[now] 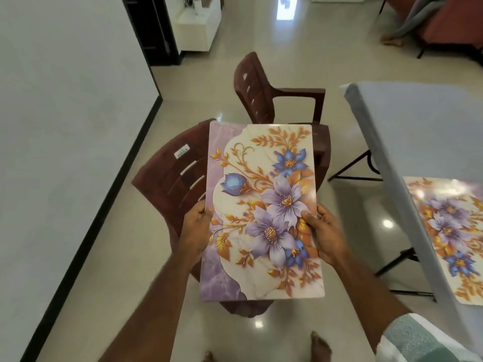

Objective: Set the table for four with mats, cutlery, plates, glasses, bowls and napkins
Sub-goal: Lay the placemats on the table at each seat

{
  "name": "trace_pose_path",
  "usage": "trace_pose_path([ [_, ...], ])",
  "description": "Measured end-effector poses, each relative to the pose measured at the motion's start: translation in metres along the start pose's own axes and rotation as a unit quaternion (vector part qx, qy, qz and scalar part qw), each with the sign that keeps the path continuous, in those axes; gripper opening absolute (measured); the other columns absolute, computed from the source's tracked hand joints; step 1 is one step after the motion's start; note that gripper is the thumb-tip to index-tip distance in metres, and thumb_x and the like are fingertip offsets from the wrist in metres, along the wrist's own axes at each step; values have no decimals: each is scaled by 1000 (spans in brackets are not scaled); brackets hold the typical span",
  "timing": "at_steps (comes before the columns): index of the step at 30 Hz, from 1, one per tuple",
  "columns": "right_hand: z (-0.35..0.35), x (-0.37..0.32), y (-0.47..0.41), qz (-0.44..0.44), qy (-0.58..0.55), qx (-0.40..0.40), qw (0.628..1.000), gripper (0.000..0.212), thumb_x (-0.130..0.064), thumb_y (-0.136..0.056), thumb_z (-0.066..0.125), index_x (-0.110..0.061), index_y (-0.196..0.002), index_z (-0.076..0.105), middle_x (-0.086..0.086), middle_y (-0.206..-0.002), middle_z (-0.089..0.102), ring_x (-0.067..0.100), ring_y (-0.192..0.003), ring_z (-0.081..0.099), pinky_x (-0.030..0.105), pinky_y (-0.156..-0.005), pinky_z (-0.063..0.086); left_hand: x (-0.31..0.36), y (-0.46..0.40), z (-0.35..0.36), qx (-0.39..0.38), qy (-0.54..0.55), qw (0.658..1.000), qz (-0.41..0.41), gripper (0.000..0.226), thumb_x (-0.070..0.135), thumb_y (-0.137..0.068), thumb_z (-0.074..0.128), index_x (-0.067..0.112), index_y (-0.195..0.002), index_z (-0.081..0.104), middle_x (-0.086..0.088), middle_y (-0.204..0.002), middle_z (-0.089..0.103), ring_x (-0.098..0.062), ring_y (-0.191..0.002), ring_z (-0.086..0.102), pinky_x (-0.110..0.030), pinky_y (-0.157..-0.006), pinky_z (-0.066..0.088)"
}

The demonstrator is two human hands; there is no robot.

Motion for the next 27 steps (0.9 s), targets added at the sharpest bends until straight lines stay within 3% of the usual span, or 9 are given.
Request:
trace_pose_path([
  [5, 88, 12, -2, -3, -14, 27, 1000, 35, -10, -82, 71, 7, -112, 66, 27, -108, 69, 34, -88, 69, 51, -85, 56, 13, -26, -83, -22, -1, 1000, 6, 19, 23, -106, 51, 14, -113, 66, -6, -104, 77, -27, -94, 75, -53, -87, 59],
  [8, 128, 15, -14, -24, -5, 36, 999, 24, -4, -87, 68, 2, -111, 68, 26, -108, 71, 36, -91, 69, 50, -84, 58, 21, -53, -119, -32, -22, 999, -3, 20, 25, -105, 52, 11, -111, 66, -5, -102, 77, -25, -92, 76, -52, -85, 60],
  [10, 150, 14, -31, -41, -5, 56, 998, 41, -7, -83, 73, 5, -121, 62, 27, -113, 69, 36, -95, 68, 51, -87, 57, 25, -79, -139, -39, -47, 998, -3, 20, 23, -105, 53, 7, -105, 65, -11, -99, 76, -31, -92, 75, -58, -85, 59],
  [13, 180, 11, -59, -57, -8, 77, 995, 75, -27, -62, 90, 3, -124, 60, 24, -114, 69, 31, -93, 69, 45, -83, 60, 34, -121, -161, -51, -72, 996, -14, 25, 20, -106, 47, 3, -100, 64, -15, -96, 75, -33, -91, 74, -59, -84, 58],
  [15, 198, 14, -86, -56, -17, 80, 995, 60, -19, -71, 85, -1, -123, 62, 23, -115, 70, 30, -94, 70, 42, -82, 59, 48, -153, -174, -61, -76, 995, -15, 28, 20, -107, 43, 6, -100, 66, -9, -95, 77, -29, -88, 75, -52, -82, 61],
  [18, 230, 13, -129, -66, -52, 94, 992, 32, 4, -89, 64, -2, -120, 63, 19, -110, 72, 29, -92, 71, 41, -83, 60, 76, -212, -189, -89, -87, 992, -8, 28, 19, -107, 42, 7, -101, 66, -7, -93, 77, -27, -84, 76, -39, -70, 62],
  [21, 257, 11, -177, -72, -71, 126, 987, 32, 6, -91, 60, 2, -123, 61, 21, -113, 70, 30, -94, 70, 42, -85, 59, 107, -285, -197, -131, -104, 986, -1, 28, 20, -106, 43, 1, -102, 63, -18, -98, 74, -31, -84, 73, -44, -77, 57],
  [23, 268, 10, -198, -70, -82, 154, 982, 33, 4, -91, 61, 4, -125, 61, 22, -114, 69, 32, -95, 69, 41, -84, 59, 125, -321, -197, -152, -110, 982, -5, 29, 22, -104, 44, -4, -102, 56, -26, -97, 68, -32, -80, 64, -48, -72, 50],
  [27, 286, -2, -237, -68, -78, 204, 974, 32, 0, -90, 64, 2, -121, 64, 23, -114, 69, 35, -99, 65, 47, -90, 54, 154, -388, -185, -188, -115, 975, -24, 30, 23, -106, 45, -3, -96, 58, -16, -87, 69, -29, -76, 61, -40, -66, 47],
])
Point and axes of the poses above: each hand's wrist, its own y-axis away from the middle knuckle, its own z-axis out of the palm, x = y × z, the point moved 5 cm from there along -y, towards the middle knuckle
